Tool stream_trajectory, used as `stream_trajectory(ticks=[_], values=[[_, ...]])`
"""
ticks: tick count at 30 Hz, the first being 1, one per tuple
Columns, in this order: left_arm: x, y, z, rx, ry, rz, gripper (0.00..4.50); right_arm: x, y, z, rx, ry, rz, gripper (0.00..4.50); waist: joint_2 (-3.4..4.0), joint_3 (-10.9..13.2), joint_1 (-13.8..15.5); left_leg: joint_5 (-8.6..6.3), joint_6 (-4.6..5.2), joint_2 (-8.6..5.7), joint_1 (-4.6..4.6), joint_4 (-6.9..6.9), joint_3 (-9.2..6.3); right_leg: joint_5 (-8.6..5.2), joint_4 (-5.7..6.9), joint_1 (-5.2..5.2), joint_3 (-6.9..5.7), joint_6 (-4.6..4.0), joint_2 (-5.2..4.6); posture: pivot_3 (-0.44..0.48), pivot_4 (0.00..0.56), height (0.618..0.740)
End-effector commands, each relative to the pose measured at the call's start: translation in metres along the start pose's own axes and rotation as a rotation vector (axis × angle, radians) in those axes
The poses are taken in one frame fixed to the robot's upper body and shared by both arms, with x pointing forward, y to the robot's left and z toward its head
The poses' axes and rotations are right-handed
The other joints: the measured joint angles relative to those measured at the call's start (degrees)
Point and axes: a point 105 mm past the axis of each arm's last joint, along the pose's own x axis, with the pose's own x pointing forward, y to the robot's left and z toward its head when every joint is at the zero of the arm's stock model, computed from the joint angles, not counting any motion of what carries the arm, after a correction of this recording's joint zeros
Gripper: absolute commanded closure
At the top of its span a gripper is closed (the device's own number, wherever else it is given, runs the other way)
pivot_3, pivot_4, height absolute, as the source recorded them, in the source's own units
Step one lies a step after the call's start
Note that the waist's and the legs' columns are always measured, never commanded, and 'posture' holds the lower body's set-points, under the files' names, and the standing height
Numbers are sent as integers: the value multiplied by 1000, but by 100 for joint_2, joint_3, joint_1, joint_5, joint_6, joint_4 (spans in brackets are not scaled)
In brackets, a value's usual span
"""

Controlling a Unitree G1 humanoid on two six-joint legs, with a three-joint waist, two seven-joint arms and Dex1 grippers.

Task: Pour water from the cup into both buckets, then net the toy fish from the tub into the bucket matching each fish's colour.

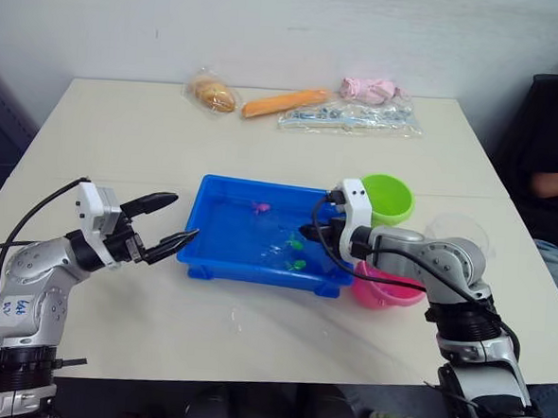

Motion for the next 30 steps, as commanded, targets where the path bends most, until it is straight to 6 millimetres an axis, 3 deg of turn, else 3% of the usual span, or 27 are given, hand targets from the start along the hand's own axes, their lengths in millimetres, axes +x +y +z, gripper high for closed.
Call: stream_trajectory(ticks=[1,12,18,22,30], values=[[1,-4,8,27,-23,-11,33,-12,12,16,-79,-98,52,4500,0,0,1,0,0,0,0,-2,0,0,-1,0,-1,0,0,0,150,740],[10,-6,5,8,-37,-39,33,-50,27,15,-221,-143,124,4500,0,0,14,0,-1,-2,0,-17,0,0,-22,0,-5,0,-1,0,150,740],[21,-10,7,0,-58,-108,33,-93,31,18,-325,-231,123,4500,-1,0,35,-1,0,-7,-4,-23,-3,1,-34,2,-13,1,-2,0,150,740],[41,-15,23,53,-109,-173,33,-125,31,17,-363,-291,96,4500,-2,0,67,-1,0,-11,-5,-23,-6,3,-45,7,-18,5,0,0,150,740],[72,-28,29,33,-137,-342,33,-178,21,-1,-362,-335,-81,4500,-2,0,167,-1,0,-28,5,-28,-5,8,-79,20,-14,14,12,0,150,740]])
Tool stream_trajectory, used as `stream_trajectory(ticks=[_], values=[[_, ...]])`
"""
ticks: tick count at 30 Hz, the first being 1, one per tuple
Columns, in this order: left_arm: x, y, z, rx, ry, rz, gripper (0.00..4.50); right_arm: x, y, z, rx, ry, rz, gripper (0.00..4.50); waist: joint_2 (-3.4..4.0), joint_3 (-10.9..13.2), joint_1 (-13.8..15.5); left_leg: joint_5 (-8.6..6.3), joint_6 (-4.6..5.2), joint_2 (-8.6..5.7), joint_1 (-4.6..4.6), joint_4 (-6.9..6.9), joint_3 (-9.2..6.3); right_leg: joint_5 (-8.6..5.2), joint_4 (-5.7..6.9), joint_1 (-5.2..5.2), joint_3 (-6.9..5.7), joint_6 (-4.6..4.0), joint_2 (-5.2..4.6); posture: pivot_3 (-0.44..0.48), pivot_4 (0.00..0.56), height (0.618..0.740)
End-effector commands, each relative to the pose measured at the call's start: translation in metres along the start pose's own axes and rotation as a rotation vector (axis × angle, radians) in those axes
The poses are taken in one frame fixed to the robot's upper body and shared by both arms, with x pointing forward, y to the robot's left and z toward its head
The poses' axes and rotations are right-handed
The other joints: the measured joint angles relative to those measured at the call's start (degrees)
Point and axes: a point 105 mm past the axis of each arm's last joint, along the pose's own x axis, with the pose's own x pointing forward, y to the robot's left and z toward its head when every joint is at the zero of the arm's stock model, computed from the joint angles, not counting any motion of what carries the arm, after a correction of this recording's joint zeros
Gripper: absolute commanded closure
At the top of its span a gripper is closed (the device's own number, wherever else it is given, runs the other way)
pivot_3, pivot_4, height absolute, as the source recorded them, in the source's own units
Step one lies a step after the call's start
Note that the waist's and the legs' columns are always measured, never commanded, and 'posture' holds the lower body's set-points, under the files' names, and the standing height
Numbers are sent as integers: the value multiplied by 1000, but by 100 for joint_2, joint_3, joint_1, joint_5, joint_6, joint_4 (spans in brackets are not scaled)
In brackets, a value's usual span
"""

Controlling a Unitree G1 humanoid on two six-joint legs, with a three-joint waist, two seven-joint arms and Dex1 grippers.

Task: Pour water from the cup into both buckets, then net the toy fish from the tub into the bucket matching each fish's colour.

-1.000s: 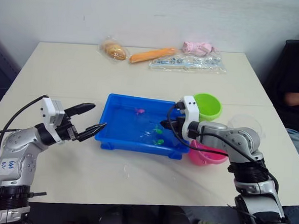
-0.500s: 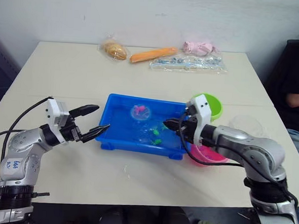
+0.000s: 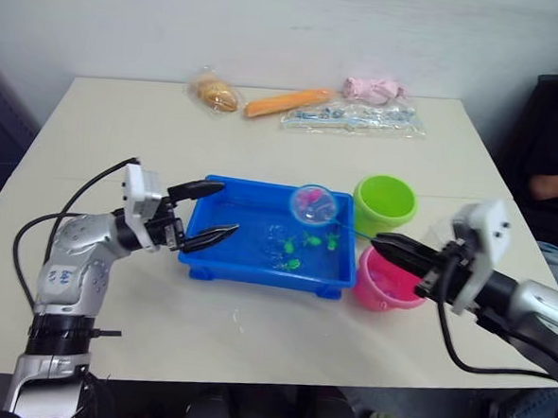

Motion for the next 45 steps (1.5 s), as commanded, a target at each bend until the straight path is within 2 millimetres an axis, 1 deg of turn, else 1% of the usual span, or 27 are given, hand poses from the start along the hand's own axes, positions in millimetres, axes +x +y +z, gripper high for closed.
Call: stream_trajectory(ticks=[1,4,5,9,13,16,21,26,29,32,33,36,39,40,43,45], values=[[16,-1,3,-7,-26,-84,33,-29,1,13,-63,-73,-97,4500,0,0,49,0,-1,-3,0,0,0,0,-1,-1,0,0,1,0,150,740],[29,-3,0,-29,-39,-147,33,-57,-3,6,-48,-70,-213,4500,1,0,139,1,0,-13,4,0,0,1,-3,6,1,1,-1,0,150,740],[31,-3,-1,-32,-41,-155,33,-61,-3,4,-48,-64,-226,4500,1,0,163,1,0,-15,4,0,-1,2,-7,10,1,4,-1,0,150,740],[40,-6,-5,-54,-42,-221,33,-99,-4,-6,-41,-94,-375,4500,0,0,179,0,2,-15,7,0,0,5,-14,14,6,10,4,0,150,740],[46,-6,-6,-63,-48,-250,33,-116,-6,-19,-40,-75,-453,4500,0,0,153,0,3,-15,14,0,1,6,-12,16,14,10,4,0,150,740],[49,-7,-6,-63,-55,-264,33,-119,-4,-31,-64,-40,-465,4500,1,-1,129,0,3,-15,20,0,2,6,-10,18,18,10,5,0,150,740],[52,-9,-7,-61,-61,-275,33,-121,-3,-57,-194,78,-446,4500,2,-1,123,0,2,-15,22,-3,2,5,-10,18,18,10,7,0,150,740],[51,-13,-8,-64,-61,-279,33,-124,-8,-71,-346,128,-454,4500,2,-1,124,1,2,-17,23,-1,3,5,-8,18,20,10,6,0,150,740],[50,-14,-9,-66,-58,-277,33,-126,-11,-73,-508,159,-446,4500,2,0,123,1,1,-17,24,-2,3,5,-8,18,19,10,6,0,150,740],[50,-15,-9,-67,-58,-274,33,-125,-10,-74,-639,169,-414,4500,2,0,122,2,0,-17,25,-1,3,5,-8,19,19,10,6,0,150,740],[49,-16,-9,-71,-56,-274,33,-124,-10,-71,-726,165,-408,4500,2,0,121,2,0,-17,26,-1,3,5,-7,19,20,10,6,0,150,740],[49,-18,-11,-77,-52,-275,33,-126,-13,-68,-880,158,-452,4500,2,0,108,3,-2,-17,29,-2,4,5,-5,20,21,10,6,0,150,740],[50,-17,-10,-76,-58,-266,33,-127,-17,-72,-992,187,-459,4500,2,0,84,5,-6,-17,31,-1,5,5,-2,21,22,10,6,0,150,740],[50,-17,-10,-75,-59,-265,33,-127,-18,-73,-1055,204,-449,4500,3,0,81,6,-7,-16,31,-2,4,5,-3,21,21,9,6,0,150,740],[50,-17,-10,-74,-61,-263,33,-124,-16,-75,-1173,224,-415,4500,3,0,64,6,-8,-17,32,-1,4,5,-2,23,22,9,6,0,150,740],[51,-17,-10,-72,-65,-257,33,-123,-15,-77,-1223,233,-388,4500,3,0,40,7,-9,-17,33,-1,4,5,-1,23,23,9,6,0,150,740]])
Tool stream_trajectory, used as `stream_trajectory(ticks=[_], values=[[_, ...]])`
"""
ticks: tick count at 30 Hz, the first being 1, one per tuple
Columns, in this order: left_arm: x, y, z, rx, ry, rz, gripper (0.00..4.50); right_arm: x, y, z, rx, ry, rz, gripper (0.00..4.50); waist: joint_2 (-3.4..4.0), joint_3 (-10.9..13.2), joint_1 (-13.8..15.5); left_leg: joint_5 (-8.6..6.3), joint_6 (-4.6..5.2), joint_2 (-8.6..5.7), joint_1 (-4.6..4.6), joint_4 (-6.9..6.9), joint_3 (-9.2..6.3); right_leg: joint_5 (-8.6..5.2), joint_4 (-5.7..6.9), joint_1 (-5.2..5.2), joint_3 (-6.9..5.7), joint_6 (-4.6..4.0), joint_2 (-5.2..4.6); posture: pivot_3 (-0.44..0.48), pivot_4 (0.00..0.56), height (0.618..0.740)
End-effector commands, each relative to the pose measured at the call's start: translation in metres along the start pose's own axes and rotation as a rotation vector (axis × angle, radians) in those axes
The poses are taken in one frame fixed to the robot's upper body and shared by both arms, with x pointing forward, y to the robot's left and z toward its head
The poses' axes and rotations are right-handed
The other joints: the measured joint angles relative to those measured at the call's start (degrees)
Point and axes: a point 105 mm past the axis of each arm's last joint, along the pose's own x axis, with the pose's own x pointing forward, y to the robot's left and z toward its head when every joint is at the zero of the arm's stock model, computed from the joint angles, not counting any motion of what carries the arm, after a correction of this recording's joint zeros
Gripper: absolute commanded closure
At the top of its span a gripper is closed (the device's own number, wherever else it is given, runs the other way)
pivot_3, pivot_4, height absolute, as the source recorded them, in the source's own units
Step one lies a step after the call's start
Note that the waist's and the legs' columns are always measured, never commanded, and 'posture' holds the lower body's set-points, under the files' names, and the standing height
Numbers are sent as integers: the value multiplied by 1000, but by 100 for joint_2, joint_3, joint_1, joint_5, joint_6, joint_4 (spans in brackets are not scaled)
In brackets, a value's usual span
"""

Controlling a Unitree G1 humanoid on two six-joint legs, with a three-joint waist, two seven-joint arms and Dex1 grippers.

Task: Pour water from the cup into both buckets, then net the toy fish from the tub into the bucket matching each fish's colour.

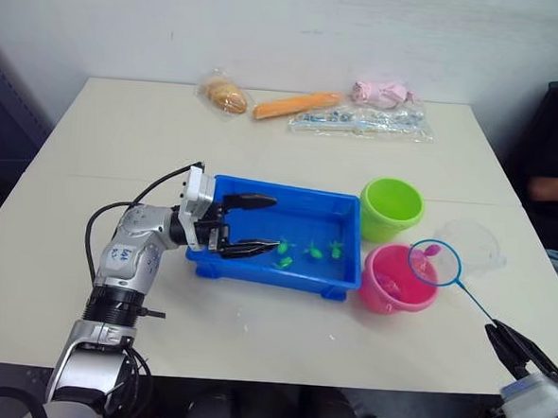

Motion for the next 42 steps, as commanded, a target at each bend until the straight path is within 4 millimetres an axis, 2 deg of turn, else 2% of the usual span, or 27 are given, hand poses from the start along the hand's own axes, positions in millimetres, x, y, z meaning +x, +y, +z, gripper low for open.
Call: stream_trajectory(ticks=[1,5,14,19,22,25,27,29,30,33,36,39,42], values=[[3,-1,8,40,-19,-2,33,-2,-3,4,-143,-26,-2,4500,0,0,-15,1,-2,1,1,0,0,0,1,0,0,0,1,0,150,740],[3,0,8,42,-20,1,33,0,-5,0,-271,-14,-27,4500,0,0,-19,3,-5,1,3,0,1,0,2,1,1,0,2,0,150,740],[2,3,10,52,-26,22,33,6,-15,5,-500,-21,-76,4500,1,0,-22,6,-9,2,4,2,1,-1,5,1,5,-1,4,0,150,740],[2,3,9,53,-26,25,33,7,-18,9,-372,-35,-124,4500,0,0,-22,6,-9,3,5,3,0,0,7,2,8,-1,5,0,150,740],[-1,4,10,55,-23,37,33,13,-27,24,-139,-102,-162,4500,1,0,-27,7,-8,3,6,3,0,0,8,2,9,-1,5,0,150,740],[-8,5,8,52,-14,56,33,24,-41,38,184,-179,-186,4500,1,0,-49,8,-5,5,8,8,1,0,14,3,13,-1,4,0,150,740],[-10,6,7,49,-12,68,33,34,-42,51,359,-242,-101,4500,1,0,-48,8,-4,11,10,13,-1,0,20,4,14,-1,5,0,150,740],[-12,6,7,48,-11,79,33,49,-45,64,456,-282,-11,4500,1,0,-37,6,-2,12,11,20,-2,0,27,4,15,-1,3,0,150,740],[-14,6,7,51,-10,88,33,58,-45,73,460,-311,52,4500,1,0,-33,6,1,14,8,25,-4,0,30,4,13,-1,3,0,150,740],[-19,6,8,58,-11,116,33,81,-49,84,460,-314,156,4500,1,0,-27,2,8,32,6,40,-4,0,45,1,13,-3,-1,0,150,740],[-23,5,8,67,-5,142,33,103,-42,85,455,-246,284,4500,-1,1,17,2,8,26,0,42,-12,-1,47,0,4,-6,0,0,150,740],[-28,5,9,81,1,172,33,125,-45,83,443,-148,314,4500,0,1,-6,1,10,31,-4,44,-10,-4,47,-4,-1,-10,-10,0,150,740],[-37,6,10,98,21,204,33,135,-44,90,414,-129,392,4500,0,1,-17,0,16,29,-12,46,-8,-3,48,-11,-7,-9,-21,0,150,740]])
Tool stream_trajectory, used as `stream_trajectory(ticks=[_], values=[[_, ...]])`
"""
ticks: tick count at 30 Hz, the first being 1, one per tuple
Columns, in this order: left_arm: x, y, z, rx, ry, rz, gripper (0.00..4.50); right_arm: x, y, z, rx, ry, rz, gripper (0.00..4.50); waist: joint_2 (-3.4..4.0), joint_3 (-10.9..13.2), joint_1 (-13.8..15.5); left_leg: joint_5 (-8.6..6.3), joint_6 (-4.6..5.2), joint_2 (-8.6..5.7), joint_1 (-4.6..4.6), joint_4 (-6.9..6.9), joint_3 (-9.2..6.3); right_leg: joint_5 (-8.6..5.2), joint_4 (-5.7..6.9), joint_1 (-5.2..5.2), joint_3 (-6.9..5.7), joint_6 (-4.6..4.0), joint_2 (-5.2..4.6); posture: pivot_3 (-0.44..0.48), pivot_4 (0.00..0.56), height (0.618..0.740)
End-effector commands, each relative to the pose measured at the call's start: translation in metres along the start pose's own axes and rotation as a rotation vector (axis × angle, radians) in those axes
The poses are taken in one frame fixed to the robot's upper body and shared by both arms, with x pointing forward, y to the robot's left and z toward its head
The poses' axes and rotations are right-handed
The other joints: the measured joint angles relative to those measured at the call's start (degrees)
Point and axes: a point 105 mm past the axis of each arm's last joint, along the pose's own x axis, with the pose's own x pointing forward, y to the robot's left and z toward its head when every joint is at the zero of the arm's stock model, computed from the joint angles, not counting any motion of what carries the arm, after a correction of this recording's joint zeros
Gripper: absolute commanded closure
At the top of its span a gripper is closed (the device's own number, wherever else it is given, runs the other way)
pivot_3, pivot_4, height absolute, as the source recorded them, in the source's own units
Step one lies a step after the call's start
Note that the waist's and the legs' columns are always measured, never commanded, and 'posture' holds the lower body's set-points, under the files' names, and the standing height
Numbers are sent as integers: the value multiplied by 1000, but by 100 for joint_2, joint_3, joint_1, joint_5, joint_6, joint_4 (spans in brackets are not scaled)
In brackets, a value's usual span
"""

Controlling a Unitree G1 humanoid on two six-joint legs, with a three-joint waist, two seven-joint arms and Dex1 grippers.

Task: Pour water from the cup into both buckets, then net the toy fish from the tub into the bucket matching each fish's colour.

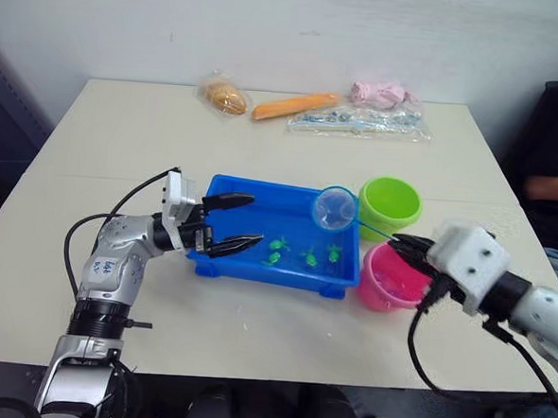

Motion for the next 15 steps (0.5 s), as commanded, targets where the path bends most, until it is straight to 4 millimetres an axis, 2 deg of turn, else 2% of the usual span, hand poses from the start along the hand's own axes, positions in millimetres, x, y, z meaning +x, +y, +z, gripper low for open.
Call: stream_trajectory(ticks=[1,5,9,15], values=[[-10,3,13,73,-2,40,33,9,2,6,-19,40,85,4500,0,0,-9,0,1,1,-3,-2,2,0,-2,-2,-1,0,0,0,150,740],[-16,3,13,78,7,61,33,10,7,12,-159,48,218,4500,2,1,-1,-1,0,-4,-9,-5,-1,0,-9,-5,-10,0,5,0,150,740],[-16,1,11,71,7,71,33,4,10,14,-220,17,351,4500,1,1,-4,-4,4,-25,-13,-3,1,5,-26,0,-10,9,3,0,150,740],[-15,-1,10,64,1,80,33,5,-8,18,-336,44,405,4500,1,1,-24,-4,5,-27,-13,-2,3,8,-29,1,-8,14,0,0,150,740]])
